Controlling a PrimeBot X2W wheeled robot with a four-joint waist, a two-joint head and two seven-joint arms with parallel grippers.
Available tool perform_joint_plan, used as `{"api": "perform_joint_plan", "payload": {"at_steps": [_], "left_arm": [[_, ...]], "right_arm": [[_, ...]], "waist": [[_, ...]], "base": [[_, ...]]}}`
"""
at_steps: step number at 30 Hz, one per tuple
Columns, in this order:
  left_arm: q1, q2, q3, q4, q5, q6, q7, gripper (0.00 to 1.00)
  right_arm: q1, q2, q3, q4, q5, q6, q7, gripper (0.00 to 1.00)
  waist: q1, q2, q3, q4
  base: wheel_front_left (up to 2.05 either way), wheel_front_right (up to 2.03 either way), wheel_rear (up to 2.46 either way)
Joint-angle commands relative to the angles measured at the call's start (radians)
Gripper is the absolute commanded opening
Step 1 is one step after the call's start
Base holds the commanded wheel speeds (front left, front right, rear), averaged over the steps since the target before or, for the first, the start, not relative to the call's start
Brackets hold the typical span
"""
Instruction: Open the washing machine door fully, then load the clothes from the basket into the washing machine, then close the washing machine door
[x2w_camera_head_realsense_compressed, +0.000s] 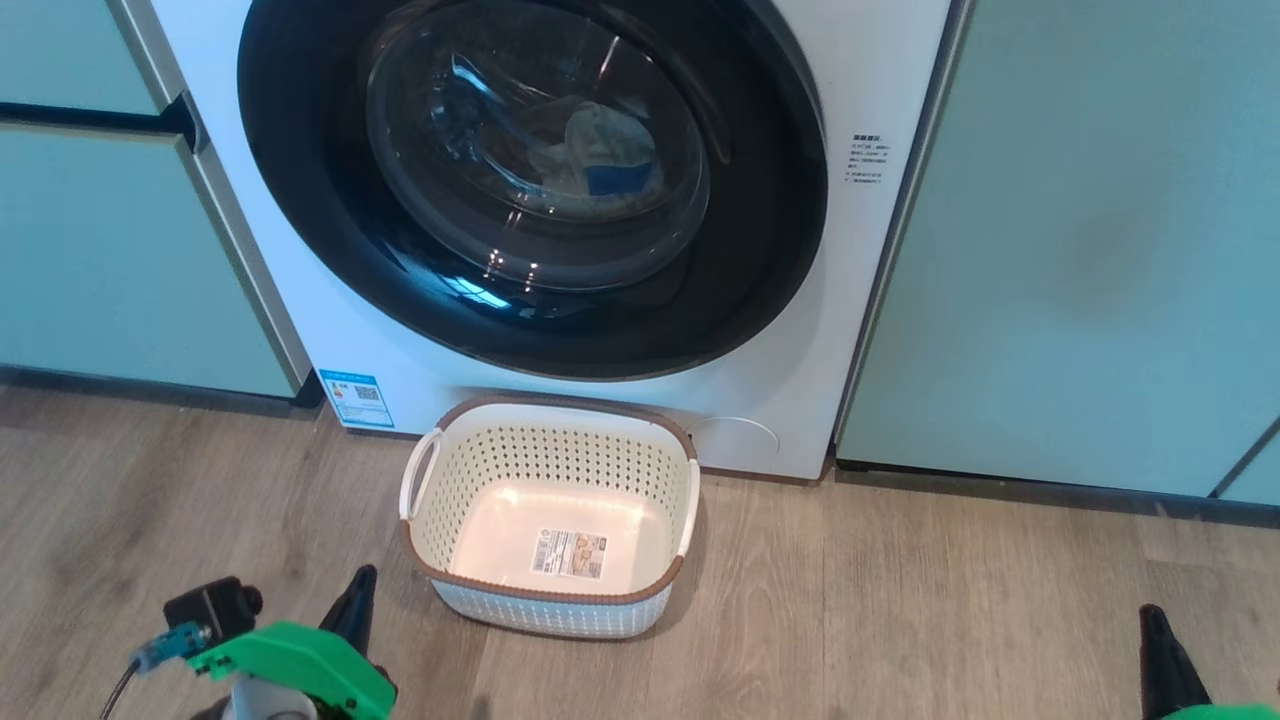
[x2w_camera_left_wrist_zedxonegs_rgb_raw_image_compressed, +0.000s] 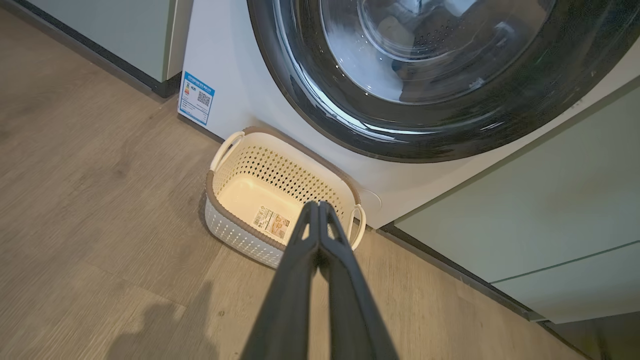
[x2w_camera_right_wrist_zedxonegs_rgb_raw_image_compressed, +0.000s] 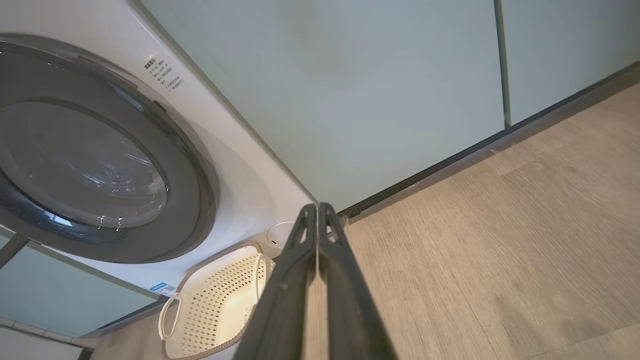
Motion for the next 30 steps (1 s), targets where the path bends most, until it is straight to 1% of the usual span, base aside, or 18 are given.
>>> {"api": "perform_joint_plan", "payload": {"at_steps": [1,30], "left_arm": [[-0.049,0.012,0.032,-0.039,-0.02,-0.001,0.005,0.0],[-0.044,-0.037,0.1,-0.114,-0.276,-0.001,0.088,0.0]], "right_arm": [[-0.067,-0.002,-0.002,-0.038,0.026,-0.001,0.008,0.0],[-0.097,-0.002,-0.008,-0.08,0.352,-0.002,0.093,0.0]], "waist": [[0.0,-0.0001,0.001,0.001],[0.0,-0.0001,0.018,0.018]], "base": [[0.0,0.0,0.0],[0.0,0.0,0.0]]}}
